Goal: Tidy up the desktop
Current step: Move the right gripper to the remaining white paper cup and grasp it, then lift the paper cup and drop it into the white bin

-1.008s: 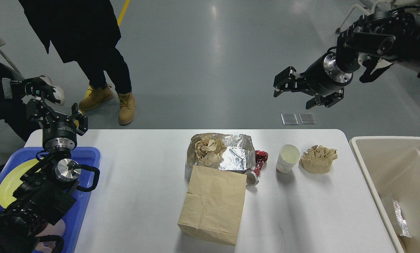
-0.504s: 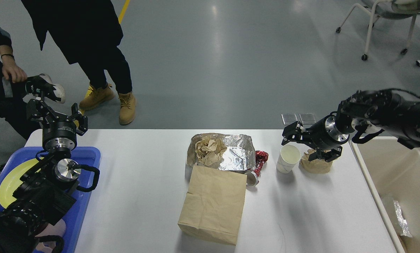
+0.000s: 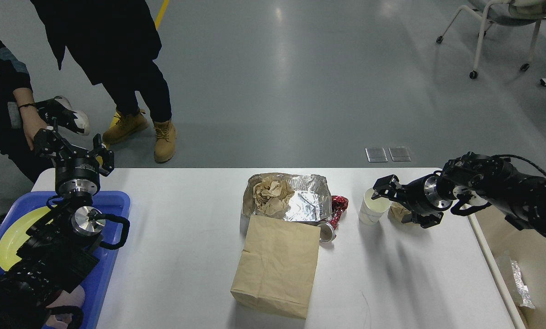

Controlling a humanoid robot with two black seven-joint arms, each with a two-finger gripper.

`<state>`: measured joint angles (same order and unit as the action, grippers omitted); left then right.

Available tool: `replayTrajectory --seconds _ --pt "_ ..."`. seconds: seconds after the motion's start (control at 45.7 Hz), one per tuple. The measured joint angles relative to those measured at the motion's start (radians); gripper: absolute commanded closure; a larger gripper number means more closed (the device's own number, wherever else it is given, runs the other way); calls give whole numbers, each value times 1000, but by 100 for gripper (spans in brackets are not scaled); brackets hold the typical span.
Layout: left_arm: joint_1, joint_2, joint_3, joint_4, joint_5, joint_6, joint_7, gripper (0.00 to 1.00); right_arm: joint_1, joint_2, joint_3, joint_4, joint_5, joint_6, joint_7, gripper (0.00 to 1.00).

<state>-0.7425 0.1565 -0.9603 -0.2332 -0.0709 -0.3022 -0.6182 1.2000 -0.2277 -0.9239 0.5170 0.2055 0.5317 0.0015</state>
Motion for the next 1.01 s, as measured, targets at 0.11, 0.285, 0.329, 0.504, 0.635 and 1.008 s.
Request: replayTrajectory --seconds 0.11,0.285,0.329,0.504,0.635,1.008 --pt "0 0 0 0 0 0 0 3 -23 2 5 -6 -4 -55 0 2" --pt "0 0 0 0 0 0 0 3 -49 9 4 -5 -11 -131 0 35" --pt "0 0 0 0 0 0 0 3 -50 10 5 -2 -11 -136 0 51" --pt "0 0 0 0 0 0 0 3 -32 5 11 22 -3 -138 -1 97" --pt "0 0 0 0 0 0 0 3 -26 1 29 34 -2 -137 -2 100" --pt "0 0 0 0 0 0 0 3 -28 -2 85 38 -1 -130 -2 100"
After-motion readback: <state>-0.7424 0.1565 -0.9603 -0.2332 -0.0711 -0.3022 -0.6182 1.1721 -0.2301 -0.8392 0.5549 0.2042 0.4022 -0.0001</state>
